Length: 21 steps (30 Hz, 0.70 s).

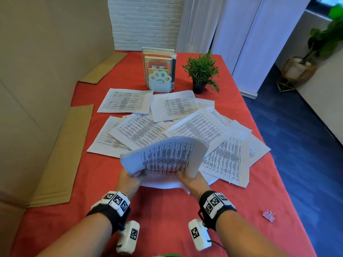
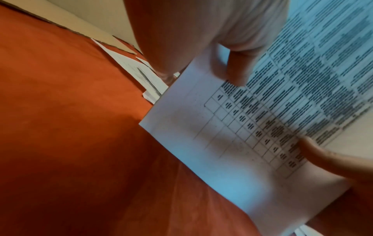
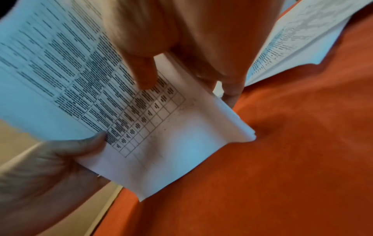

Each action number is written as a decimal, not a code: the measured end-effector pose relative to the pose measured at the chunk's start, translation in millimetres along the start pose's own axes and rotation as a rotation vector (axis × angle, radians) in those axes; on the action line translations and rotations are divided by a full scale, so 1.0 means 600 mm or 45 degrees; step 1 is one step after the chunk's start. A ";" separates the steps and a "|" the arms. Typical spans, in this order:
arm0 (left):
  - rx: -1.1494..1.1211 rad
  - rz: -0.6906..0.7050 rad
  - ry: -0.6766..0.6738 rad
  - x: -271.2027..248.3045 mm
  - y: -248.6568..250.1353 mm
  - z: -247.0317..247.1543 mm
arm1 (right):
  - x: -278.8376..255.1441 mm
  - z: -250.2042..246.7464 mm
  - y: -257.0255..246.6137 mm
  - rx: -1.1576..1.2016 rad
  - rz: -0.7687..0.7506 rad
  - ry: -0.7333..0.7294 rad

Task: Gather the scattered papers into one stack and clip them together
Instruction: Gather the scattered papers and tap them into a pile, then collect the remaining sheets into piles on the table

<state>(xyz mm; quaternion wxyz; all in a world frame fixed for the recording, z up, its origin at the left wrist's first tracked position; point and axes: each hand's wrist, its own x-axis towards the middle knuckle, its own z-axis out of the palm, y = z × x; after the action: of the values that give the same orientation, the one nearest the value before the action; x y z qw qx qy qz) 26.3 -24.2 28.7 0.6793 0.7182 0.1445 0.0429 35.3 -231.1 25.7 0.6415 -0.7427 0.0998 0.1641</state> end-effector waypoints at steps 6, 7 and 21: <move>-0.006 -0.077 0.076 -0.003 -0.005 0.006 | 0.011 0.006 -0.008 0.032 -0.010 0.061; 0.014 -0.076 0.059 -0.004 -0.004 0.006 | 0.012 0.004 -0.010 0.023 -0.020 0.051; 0.234 -0.227 0.344 0.007 -0.011 -0.038 | 0.119 -0.226 0.036 -0.573 0.551 1.085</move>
<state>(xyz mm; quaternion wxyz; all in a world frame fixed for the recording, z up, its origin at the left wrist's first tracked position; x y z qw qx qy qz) 23.4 -1.2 23.1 0.5865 0.7492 0.3008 0.0654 109.2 -363.5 -3.9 0.3200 -0.8253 0.4653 -0.0064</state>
